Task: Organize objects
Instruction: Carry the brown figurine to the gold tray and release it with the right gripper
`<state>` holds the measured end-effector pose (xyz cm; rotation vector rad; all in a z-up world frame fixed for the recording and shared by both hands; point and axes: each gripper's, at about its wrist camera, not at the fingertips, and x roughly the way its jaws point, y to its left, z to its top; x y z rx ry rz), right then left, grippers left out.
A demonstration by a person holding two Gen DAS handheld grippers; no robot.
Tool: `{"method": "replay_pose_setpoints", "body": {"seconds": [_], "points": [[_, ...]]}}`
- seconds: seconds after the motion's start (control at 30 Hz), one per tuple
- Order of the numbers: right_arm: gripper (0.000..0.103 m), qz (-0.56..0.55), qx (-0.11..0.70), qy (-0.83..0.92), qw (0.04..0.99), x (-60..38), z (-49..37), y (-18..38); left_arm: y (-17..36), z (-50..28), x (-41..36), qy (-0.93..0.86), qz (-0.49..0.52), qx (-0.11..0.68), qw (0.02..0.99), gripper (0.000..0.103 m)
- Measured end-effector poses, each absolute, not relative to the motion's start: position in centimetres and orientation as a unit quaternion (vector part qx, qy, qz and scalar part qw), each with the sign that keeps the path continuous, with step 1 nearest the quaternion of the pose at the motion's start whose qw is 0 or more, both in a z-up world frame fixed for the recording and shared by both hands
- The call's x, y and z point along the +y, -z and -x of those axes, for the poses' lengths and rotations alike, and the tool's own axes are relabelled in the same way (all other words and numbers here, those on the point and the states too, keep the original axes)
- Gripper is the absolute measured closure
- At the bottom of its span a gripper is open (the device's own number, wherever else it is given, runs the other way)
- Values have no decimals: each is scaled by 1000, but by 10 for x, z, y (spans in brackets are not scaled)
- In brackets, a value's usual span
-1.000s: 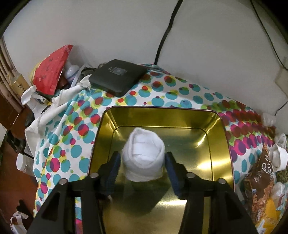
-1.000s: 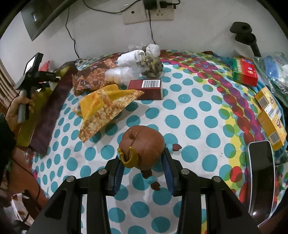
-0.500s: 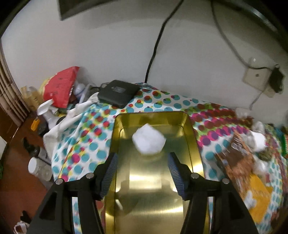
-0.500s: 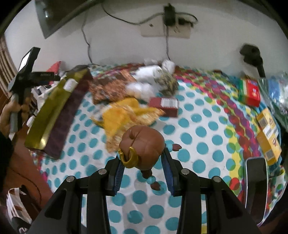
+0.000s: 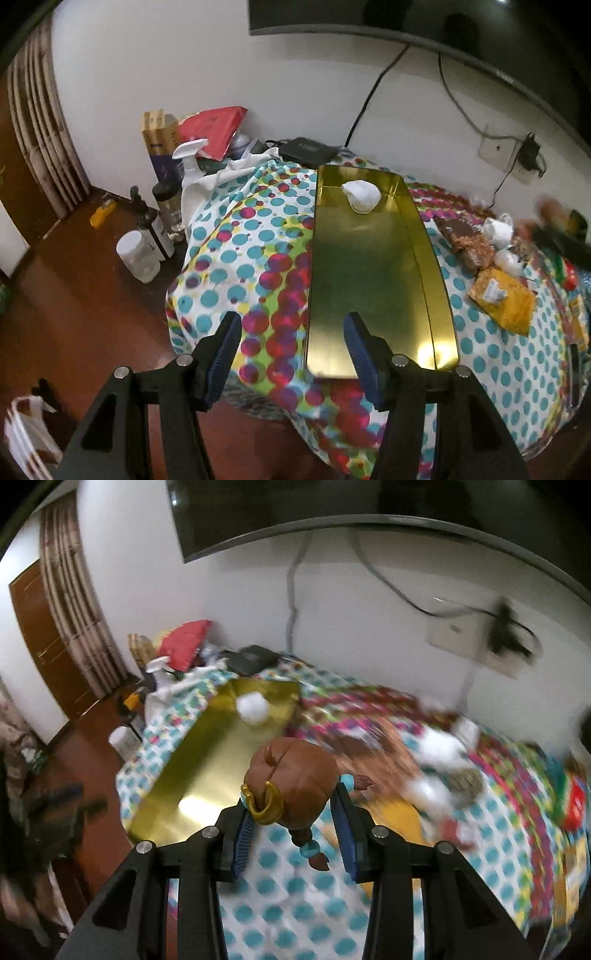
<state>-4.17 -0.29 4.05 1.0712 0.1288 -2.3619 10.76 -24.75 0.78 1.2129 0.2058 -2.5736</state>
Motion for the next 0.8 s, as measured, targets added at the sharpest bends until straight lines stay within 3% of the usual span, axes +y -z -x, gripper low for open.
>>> {"method": "replay_pose_setpoints", "body": {"seconds": [0.2,0.37,0.8], "points": [[66,-414,80,859,291,-96,94,-30,3,-130,-260,889,-422,61,168,44],[66,-467,96,832,283,-161,135,14,14,-134,-276,879,-440,73,170,44],[66,-506,151,813,246,-223,177,74,31,-123,-303,871,-452,85,174,44]]}}
